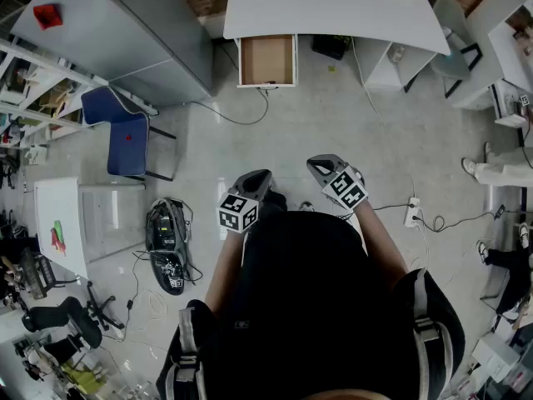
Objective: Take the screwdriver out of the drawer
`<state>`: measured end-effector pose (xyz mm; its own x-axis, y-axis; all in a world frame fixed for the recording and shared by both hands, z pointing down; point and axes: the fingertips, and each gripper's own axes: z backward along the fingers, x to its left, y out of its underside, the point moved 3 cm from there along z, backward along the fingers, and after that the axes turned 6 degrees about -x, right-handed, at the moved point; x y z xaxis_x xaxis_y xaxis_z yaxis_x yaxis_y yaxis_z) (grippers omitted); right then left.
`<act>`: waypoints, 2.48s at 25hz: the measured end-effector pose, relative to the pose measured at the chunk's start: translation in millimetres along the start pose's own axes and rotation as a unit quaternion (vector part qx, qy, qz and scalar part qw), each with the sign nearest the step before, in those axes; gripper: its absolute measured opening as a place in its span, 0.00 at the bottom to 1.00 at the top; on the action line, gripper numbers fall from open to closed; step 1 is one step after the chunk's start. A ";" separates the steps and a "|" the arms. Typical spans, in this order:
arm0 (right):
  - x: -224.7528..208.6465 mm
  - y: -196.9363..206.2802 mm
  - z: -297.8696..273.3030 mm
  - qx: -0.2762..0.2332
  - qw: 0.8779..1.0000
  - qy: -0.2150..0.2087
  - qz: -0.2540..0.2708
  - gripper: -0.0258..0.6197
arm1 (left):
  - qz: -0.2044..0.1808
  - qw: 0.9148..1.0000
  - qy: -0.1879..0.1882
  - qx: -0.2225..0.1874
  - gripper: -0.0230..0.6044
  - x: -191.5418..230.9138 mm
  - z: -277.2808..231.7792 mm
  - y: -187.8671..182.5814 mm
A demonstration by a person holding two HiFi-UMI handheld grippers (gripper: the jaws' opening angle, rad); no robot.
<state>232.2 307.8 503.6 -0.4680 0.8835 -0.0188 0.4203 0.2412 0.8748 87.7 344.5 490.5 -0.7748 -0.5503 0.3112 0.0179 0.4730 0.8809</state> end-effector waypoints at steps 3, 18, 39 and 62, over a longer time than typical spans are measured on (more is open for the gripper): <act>3.6 0.9 3.5 0.005 1.000 0.000 0.002 0.13 | -0.003 1.000 0.000 -0.001 0.07 -1.3 3.7 -0.8; 8.7 10.9 20.0 0.002 1.000 -0.009 0.006 0.13 | -0.006 1.000 -0.009 0.002 0.07 -20.5 6.2 6.0; -65.0 3.7 -28.8 0.043 0.998 0.033 -0.025 0.13 | -0.008 0.999 0.045 0.020 0.07 44.2 -62.6 -34.7; -149.6 -49.3 -147.3 0.067 0.997 0.036 -0.019 0.13 | 0.003 0.997 0.066 0.027 0.07 179.6 -123.6 -96.5</act>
<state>167.0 104.7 534.6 -0.5386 0.8425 -0.0122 0.4992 0.3307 0.8009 25.0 115.0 505.4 -0.6847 -0.6311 0.3645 -0.0146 0.5120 0.8589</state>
